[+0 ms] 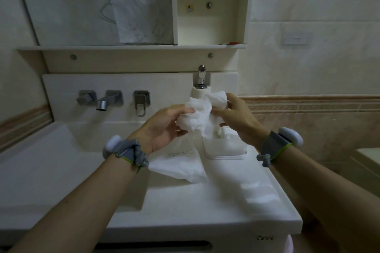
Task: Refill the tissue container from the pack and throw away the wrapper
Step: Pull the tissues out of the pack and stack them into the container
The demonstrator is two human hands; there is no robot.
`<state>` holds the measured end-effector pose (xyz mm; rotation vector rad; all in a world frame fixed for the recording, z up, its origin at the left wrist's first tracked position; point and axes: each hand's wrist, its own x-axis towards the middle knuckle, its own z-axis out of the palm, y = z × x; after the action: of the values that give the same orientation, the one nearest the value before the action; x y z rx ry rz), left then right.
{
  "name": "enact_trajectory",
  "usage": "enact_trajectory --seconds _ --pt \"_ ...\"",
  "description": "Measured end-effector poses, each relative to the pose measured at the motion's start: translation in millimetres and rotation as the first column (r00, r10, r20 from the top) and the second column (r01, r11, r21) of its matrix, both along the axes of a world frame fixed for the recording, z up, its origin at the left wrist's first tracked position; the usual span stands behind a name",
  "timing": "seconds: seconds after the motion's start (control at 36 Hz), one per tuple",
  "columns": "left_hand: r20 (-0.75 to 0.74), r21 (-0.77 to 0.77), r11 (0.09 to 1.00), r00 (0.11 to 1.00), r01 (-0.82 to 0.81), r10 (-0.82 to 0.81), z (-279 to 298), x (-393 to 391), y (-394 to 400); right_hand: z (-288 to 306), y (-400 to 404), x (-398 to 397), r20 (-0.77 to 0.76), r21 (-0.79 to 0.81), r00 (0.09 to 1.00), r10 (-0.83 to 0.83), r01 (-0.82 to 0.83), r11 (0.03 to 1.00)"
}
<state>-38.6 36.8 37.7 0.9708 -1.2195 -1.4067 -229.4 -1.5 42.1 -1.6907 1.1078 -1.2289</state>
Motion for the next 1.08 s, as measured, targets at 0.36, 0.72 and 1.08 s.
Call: enact_trajectory --seconds 0.36,0.72,1.08 --pt "-0.383 -0.011 0.998 0.922 -0.067 0.058 3 -6 -4 -1 12 7 0.135 0.341 0.988 0.08 -0.123 0.932" --pt "-0.621 0.018 0.984 0.77 -0.174 0.148 6 -3 -1 -4 4 4 0.132 0.368 0.987 -0.089 0.035 0.929" --pt "-0.279 -0.067 0.984 0.95 -0.165 0.141 -6 -17 -6 0 9 11 0.101 0.283 0.994 0.033 -0.06 0.957"
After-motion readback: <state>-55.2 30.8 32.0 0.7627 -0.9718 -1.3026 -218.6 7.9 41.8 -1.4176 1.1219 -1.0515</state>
